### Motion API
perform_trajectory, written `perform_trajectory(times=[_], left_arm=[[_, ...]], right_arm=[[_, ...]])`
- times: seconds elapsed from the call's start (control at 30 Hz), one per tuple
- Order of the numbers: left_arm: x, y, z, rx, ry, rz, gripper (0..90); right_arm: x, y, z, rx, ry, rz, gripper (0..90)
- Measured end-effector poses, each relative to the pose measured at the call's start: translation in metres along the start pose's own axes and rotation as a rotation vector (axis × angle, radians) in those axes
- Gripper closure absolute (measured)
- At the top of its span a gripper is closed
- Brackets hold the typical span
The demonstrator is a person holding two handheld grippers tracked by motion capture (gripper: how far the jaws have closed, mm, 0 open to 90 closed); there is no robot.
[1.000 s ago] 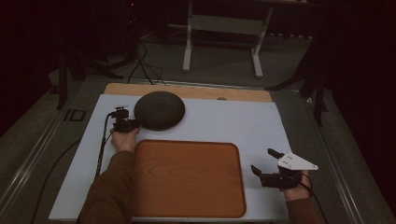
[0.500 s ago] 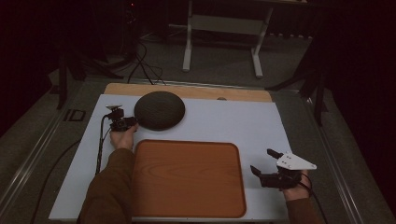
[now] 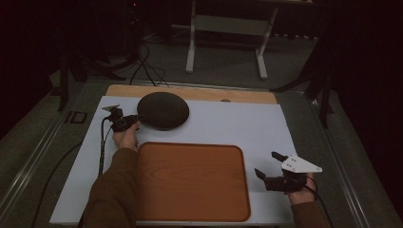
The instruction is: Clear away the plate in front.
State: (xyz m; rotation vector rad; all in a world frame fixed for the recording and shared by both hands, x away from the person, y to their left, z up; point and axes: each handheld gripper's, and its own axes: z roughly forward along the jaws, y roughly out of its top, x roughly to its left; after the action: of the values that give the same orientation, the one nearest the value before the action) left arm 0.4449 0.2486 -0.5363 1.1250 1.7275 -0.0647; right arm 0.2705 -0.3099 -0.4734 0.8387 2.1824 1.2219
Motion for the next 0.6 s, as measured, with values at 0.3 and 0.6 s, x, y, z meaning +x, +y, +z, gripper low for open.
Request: perform_trajectory(times=[0.3, 0.6], left_arm=[[-0.003, -0.010, 0.017, 0.016, -0.042, -0.106, 73.8], [-0.006, -0.012, 0.017, 0.007, -0.091, -0.215, 83.6]], right_arm=[[0.000, 0.000, 0.000, 0.000, 0.002, -0.002, 12.0], [-0.001, 0.000, -0.001, -0.002, 0.002, 0.000, 13.3]])
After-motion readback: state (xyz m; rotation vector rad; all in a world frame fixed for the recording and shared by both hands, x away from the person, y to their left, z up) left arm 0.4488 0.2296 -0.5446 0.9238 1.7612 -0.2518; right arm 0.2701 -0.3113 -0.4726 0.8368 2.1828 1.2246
